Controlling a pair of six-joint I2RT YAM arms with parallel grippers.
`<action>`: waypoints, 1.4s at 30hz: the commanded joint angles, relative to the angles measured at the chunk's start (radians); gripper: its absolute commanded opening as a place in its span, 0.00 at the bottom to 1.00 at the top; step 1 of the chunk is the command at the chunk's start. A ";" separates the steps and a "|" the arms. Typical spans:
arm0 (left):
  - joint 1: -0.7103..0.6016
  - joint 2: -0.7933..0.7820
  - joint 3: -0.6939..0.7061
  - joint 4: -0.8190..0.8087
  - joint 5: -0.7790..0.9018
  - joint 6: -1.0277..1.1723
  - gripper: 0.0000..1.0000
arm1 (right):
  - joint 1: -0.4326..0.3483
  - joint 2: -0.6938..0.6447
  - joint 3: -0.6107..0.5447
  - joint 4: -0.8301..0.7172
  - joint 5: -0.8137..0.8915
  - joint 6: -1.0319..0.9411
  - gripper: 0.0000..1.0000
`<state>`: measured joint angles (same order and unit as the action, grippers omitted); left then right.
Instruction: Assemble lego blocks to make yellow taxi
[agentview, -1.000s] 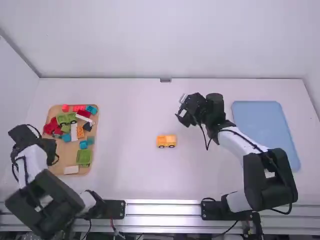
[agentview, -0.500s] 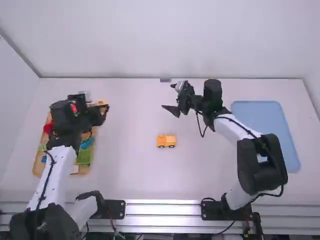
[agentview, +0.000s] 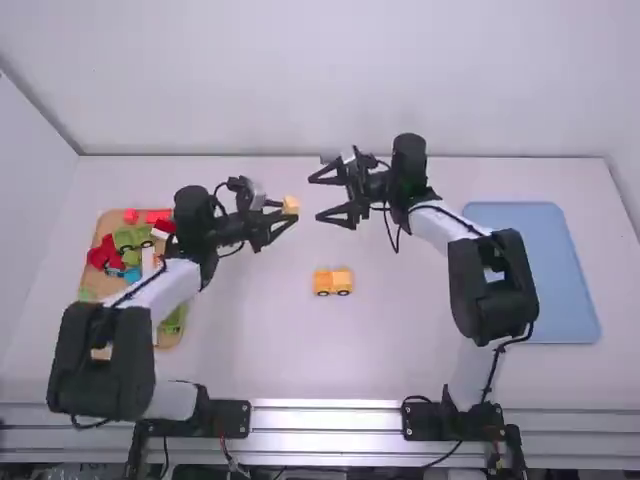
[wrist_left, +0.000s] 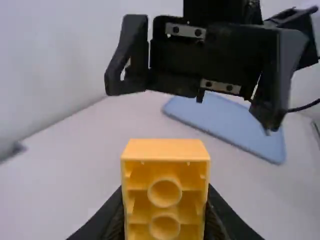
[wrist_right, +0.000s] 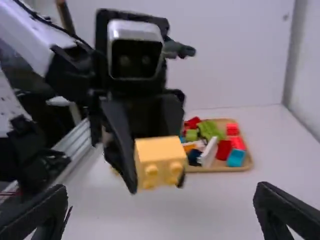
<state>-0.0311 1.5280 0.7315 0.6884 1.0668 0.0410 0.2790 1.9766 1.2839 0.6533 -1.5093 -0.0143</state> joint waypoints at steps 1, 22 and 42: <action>-0.001 0.059 -0.003 0.091 0.071 -0.069 0.05 | 0.011 0.008 0.032 0.005 -0.051 0.082 1.00; -0.036 0.144 -0.003 0.401 0.155 -0.254 0.04 | 0.070 0.008 0.032 0.084 -0.008 0.122 0.52; -0.034 0.144 -0.003 0.419 0.148 -0.261 0.03 | 0.081 0.008 0.028 0.064 -0.004 0.108 0.28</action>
<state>-0.0639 1.6661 0.7315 1.0966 1.2201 -0.2138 0.3504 1.9766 1.2854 0.7189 -1.4921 0.0971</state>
